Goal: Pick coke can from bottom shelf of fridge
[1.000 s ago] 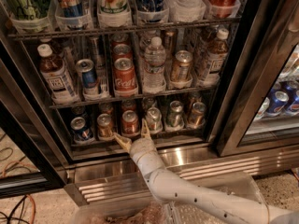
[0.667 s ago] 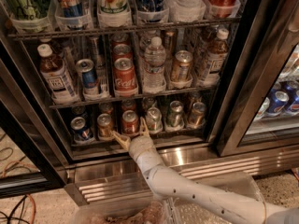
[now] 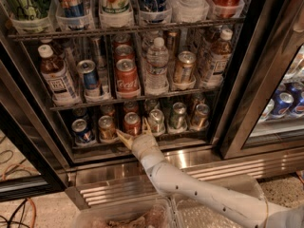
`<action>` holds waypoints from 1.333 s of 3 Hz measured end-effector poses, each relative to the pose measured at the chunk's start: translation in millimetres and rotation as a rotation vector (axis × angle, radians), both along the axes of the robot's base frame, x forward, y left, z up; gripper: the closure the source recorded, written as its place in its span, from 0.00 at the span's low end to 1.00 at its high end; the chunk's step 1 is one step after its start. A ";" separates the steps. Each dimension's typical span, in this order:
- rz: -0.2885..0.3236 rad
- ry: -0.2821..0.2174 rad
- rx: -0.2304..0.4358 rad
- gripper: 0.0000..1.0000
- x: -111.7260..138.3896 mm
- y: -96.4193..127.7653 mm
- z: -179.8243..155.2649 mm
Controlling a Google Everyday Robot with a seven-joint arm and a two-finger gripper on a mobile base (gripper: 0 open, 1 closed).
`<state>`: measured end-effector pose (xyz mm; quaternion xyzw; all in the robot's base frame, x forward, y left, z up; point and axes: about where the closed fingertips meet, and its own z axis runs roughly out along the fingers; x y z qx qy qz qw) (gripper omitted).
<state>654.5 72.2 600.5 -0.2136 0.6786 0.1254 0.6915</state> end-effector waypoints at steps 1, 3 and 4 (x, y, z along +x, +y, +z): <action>-0.013 0.005 -0.008 0.27 6.7 -7.7 -1.1; -0.022 0.007 -0.009 0.52 13.9 -11.9 -1.6; -0.022 0.008 -0.009 0.75 13.8 -11.9 -1.9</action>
Offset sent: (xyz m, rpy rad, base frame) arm 0.0196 -0.0194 -0.0029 -0.0139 0.0103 -0.0342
